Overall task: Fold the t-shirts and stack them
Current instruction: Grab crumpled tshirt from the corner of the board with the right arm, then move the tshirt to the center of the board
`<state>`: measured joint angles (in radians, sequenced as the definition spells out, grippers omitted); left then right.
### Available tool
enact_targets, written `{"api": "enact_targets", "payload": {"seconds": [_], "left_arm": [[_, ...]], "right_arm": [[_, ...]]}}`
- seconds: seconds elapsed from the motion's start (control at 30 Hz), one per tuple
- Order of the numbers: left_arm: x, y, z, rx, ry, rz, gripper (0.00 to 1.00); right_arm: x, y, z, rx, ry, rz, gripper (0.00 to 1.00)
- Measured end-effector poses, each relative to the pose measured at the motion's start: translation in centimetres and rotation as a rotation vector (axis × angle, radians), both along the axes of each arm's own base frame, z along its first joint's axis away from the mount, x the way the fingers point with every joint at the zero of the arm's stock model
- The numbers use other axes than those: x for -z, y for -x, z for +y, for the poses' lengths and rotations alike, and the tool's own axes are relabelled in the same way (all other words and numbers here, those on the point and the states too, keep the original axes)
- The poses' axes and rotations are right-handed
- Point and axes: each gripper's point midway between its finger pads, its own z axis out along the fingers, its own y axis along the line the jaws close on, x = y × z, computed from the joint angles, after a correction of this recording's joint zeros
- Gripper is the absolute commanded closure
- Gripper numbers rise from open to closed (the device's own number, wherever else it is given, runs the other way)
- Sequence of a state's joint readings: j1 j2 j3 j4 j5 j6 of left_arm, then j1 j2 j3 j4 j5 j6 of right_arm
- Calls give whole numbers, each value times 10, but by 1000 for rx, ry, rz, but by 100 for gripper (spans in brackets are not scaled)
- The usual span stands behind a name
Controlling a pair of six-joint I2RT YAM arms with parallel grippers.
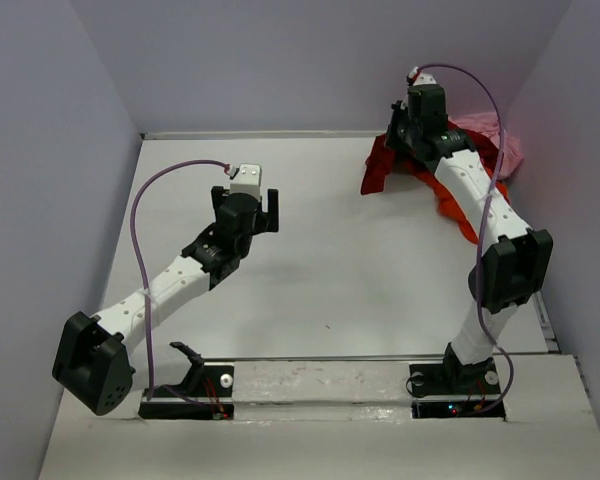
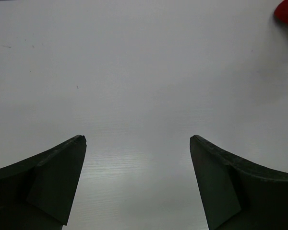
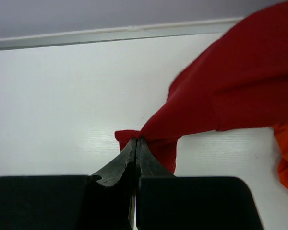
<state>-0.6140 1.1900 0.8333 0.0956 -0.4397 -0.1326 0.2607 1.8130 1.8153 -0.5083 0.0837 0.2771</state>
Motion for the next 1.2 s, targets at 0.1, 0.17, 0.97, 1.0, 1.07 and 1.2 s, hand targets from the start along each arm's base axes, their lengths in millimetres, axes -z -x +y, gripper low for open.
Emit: {"api": "enact_targets", "payload": {"seconds": [0.1,0.17,0.97,1.0,1.07,1.2], "left_arm": [[-1,0,1,-6,0,-4,1],[-2,0,2,-9,0,-7,1],[-11,-1,17,-85,-13,-39,1],[-11,-1,18,-89,-14,-40,1],[-12,-1,19,-98,-17,-42,1],[-15,0,24,-121,-21,-51,1]], "right_arm": [[-32,23,34,-100,-18,-58,100],[-47,38,54,-160,-31,-81,100],[-137,254,209,-1032,-290,-156,98],[-127,256,211,-1042,-291,-139,86],[-93,258,213,-1032,-280,-61,52],[-31,240,205,-906,-196,50,39]]}}
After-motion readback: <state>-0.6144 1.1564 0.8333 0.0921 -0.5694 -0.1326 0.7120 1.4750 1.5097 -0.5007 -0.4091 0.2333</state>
